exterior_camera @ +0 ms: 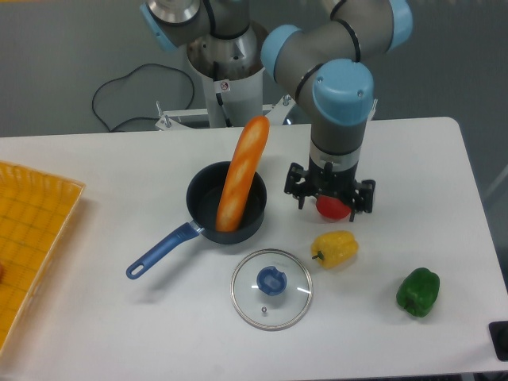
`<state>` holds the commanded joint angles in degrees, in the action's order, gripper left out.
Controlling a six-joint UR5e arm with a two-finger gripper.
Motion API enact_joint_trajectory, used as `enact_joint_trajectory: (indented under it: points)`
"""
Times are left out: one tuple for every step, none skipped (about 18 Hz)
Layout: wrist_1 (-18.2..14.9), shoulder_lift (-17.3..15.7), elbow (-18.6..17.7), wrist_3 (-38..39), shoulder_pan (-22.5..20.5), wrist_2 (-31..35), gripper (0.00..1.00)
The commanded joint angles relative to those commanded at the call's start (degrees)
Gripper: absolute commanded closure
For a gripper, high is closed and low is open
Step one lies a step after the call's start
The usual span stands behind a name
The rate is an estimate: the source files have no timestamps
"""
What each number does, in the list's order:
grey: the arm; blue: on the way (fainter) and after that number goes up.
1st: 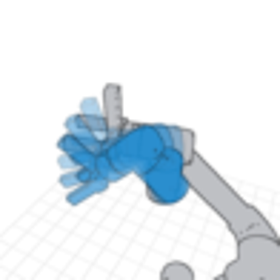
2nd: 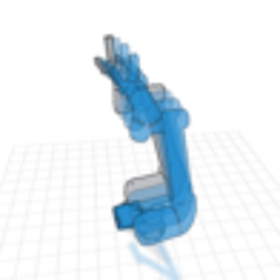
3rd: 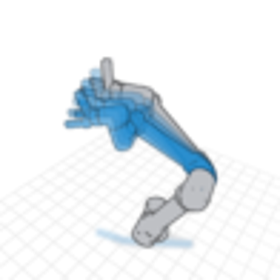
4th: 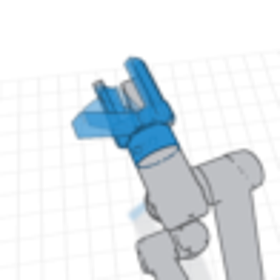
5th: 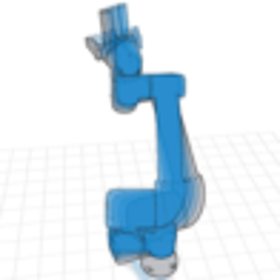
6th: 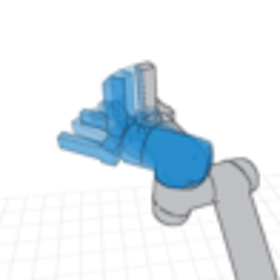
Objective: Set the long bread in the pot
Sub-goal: 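Open the gripper, release the bread and move the arm away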
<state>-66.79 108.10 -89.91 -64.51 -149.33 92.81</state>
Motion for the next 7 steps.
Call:
enact_joint_trajectory:
  points:
    - [0.0,0.5,-0.2,-0.8,0.0,0.2,0.0]
    - [0.1,1.0,-0.2,-1.8,0.1,0.2,0.0]
    - [0.0,1.2,0.3,-2.7,0.1,0.2,0.0]
    - [0.0,1.2,0.5,-3.3,0.2,0.2,0.0]
    - [0.0,1.1,0.9,-3.3,0.3,0.3,0.0]
    - [0.0,1.1,0.9,-3.3,0.3,0.3,0.0]
    - [0.0,1.1,0.7,-3.3,0.4,0.4,0.0]
